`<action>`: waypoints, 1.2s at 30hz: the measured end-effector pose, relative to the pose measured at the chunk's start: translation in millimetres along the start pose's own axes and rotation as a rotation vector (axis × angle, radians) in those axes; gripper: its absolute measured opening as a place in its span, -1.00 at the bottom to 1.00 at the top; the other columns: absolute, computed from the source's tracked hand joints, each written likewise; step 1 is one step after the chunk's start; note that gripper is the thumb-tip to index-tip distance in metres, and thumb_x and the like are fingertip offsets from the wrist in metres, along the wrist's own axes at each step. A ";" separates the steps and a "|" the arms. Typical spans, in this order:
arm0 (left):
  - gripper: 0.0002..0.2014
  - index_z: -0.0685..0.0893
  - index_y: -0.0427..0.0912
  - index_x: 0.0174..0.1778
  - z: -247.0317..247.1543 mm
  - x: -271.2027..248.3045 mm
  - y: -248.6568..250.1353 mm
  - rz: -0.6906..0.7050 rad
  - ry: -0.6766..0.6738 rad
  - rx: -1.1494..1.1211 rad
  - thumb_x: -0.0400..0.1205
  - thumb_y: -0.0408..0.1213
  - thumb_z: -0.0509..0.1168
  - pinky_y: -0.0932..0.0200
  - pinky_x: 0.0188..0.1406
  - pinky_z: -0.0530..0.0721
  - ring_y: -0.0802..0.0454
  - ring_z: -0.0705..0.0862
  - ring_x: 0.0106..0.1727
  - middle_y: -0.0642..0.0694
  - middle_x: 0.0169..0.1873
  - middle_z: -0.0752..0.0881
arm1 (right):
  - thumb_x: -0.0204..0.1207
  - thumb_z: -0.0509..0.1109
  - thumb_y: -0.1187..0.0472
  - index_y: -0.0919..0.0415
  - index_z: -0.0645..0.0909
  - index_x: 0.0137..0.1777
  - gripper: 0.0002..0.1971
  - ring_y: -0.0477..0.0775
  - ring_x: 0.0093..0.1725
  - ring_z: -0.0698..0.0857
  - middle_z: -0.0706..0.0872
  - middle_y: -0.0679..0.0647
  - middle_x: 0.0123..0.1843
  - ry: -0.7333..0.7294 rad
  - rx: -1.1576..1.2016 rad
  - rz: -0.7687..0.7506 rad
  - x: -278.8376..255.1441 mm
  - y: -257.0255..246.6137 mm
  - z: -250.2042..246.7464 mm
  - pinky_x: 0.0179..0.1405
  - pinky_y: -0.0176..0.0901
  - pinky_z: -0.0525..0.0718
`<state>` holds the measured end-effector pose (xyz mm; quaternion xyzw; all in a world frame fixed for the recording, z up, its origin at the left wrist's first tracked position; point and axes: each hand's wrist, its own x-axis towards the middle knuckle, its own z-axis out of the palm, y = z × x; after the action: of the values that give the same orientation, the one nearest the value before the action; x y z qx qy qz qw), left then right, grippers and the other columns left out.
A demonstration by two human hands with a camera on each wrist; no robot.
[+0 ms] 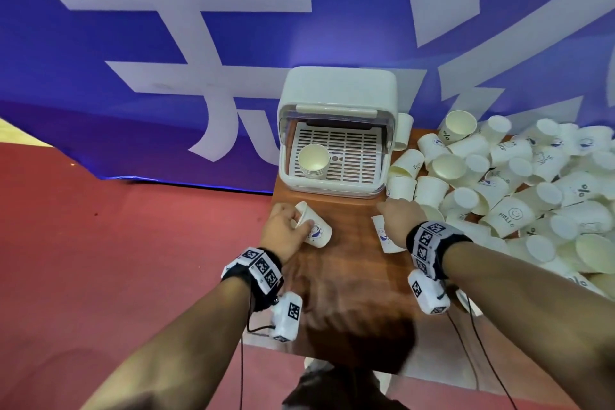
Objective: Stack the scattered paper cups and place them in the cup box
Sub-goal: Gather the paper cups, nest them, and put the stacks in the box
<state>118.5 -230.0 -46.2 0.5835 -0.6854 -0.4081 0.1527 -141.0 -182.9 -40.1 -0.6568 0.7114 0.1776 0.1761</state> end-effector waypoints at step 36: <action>-0.26 0.45 -0.03 0.39 -81.0 84.2 93.0 0.151 0.080 0.032 0.30 -0.31 0.58 0.02 0.15 0.66 -0.02 0.54 0.08 -0.07 0.26 0.39 | 0.34 0.53 0.06 0.01 0.52 -0.16 -0.78 0.00 0.08 0.54 0.51 -0.11 0.08 0.387 0.597 -0.049 0.8 -12.4 -148.9 0.08 -0.01 0.60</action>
<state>88.3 -340.0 50.1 0.5484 -0.7273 -0.3605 0.2009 -131.2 -256.5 89.5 -0.6149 0.7361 -0.1701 0.2262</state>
